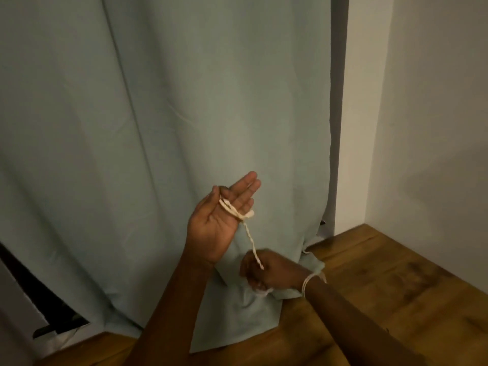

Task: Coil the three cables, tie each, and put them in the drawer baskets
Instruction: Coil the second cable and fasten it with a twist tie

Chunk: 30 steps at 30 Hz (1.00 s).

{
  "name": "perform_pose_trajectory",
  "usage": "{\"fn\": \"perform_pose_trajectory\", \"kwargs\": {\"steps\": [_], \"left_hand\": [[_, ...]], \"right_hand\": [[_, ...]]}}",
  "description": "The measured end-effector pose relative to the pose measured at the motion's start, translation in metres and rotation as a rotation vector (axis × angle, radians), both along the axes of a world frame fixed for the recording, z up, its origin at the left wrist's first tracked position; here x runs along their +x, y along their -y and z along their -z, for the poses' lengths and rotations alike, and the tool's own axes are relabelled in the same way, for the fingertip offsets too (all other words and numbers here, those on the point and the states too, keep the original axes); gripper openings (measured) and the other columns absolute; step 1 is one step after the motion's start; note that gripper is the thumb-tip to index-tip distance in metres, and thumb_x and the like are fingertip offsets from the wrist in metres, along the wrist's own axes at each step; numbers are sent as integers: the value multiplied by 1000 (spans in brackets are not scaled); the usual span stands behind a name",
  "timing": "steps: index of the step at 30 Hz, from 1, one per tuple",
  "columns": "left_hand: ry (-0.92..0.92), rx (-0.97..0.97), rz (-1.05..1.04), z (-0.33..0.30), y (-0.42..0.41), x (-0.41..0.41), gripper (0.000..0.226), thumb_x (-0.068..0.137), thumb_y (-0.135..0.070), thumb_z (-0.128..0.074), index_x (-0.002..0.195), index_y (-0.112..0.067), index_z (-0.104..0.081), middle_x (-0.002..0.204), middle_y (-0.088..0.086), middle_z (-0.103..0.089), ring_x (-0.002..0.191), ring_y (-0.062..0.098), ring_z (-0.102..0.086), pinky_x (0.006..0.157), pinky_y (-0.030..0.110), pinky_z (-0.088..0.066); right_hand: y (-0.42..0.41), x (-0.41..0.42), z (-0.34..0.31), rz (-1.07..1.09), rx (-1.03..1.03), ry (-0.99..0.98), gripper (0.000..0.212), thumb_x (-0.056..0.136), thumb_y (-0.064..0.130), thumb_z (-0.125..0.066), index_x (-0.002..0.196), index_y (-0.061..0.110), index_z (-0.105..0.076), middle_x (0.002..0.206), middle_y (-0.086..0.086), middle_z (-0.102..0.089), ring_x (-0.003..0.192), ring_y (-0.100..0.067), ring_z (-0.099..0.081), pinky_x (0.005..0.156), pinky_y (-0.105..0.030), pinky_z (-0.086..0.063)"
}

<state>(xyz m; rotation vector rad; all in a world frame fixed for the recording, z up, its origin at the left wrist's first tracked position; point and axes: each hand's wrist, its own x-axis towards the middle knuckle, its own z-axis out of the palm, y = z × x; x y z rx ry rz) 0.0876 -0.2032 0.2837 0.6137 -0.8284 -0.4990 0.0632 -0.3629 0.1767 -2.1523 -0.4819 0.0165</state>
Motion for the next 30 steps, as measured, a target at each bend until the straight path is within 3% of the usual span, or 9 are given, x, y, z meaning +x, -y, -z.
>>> {"fn": "perform_pose_trajectory", "kwargs": {"steps": [4, 6, 9, 12, 15, 18, 22, 26, 30], "left_hand": [[699, 611, -879, 25, -10, 30, 22, 97, -23, -45, 102, -18, -66, 120, -11, -62, 124, 16, -56, 106, 38, -40], [895, 888, -930, 48, -17, 43, 22, 96, -24, -45, 91, -20, -66, 98, -8, -66, 103, 10, -63, 100, 39, -47], [643, 1089, -643, 69, -25, 39, 25, 101, -12, -40, 81, -8, -55, 68, 6, -64, 63, 24, -65, 70, 52, -57], [381, 1057, -373, 70, -21, 18, 40, 106, -19, -32, 86, -2, -62, 49, 12, -58, 42, 25, -54, 55, 29, -55], [86, 747, -186, 68, -16, 1, 42, 97, -29, -42, 73, -5, -68, 39, 8, -43, 31, 15, -38, 77, 36, -57], [-233, 385, -29, 56, -12, -8, 48, 99, -32, -40, 61, -9, -58, 30, -1, -36, 25, 9, -33, 67, 32, -58], [-341, 102, -144, 30, -6, -6, 54, 100, -34, -33, 57, -14, -58, 47, 7, -58, 43, 17, -60, 77, 38, -61], [-253, -39, -279, 20, -12, 10, 43, 97, -34, -35, 69, -17, -63, 123, 20, -66, 115, 32, -64, 105, 52, -43], [201, 302, -748, 44, -15, 34, 27, 101, -28, -42, 98, -12, -63, 133, 12, -61, 121, 29, -55, 102, 39, -38]], "right_hand": [[-1, -5, 8, -23, -413, 129, 15, 85, 30, -67, 86, 15, -72, 86, -2, -72, 74, -4, -62, 76, -28, -55], [11, -3, -7, 100, -488, 256, 17, 81, 37, -63, 81, 21, -69, 83, 0, -71, 75, -12, -64, 74, -37, -56], [29, -2, -42, 158, -291, 407, 12, 82, 32, -70, 77, 21, -70, 71, 7, -68, 65, -8, -63, 66, -35, -55], [38, -3, -72, 113, -49, 402, 16, 79, 30, -82, 80, 17, -73, 71, 4, -69, 65, -12, -65, 63, -29, -52], [37, 2, -75, 149, 153, 292, 22, 74, 28, -85, 86, 14, -73, 71, 4, -68, 67, -20, -64, 65, -34, -54], [24, 10, -53, 167, 326, 241, 14, 83, 20, -78, 89, 8, -72, 72, -1, -68, 65, -10, -61, 62, -25, -50], [10, 7, -28, 87, 257, 41, 7, 91, 12, -64, 93, 9, -71, 84, -15, -74, 74, -20, -70, 66, -38, -55], [2, -9, -17, -151, 6, -167, 16, 80, 4, -66, 85, 16, -75, 81, -8, -75, 73, -16, -70, 74, -37, -58], [-7, -14, -11, -76, -161, -31, 19, 79, 10, -70, 71, 28, -68, 63, 16, -67, 63, 0, -64, 68, -22, -55]]}}
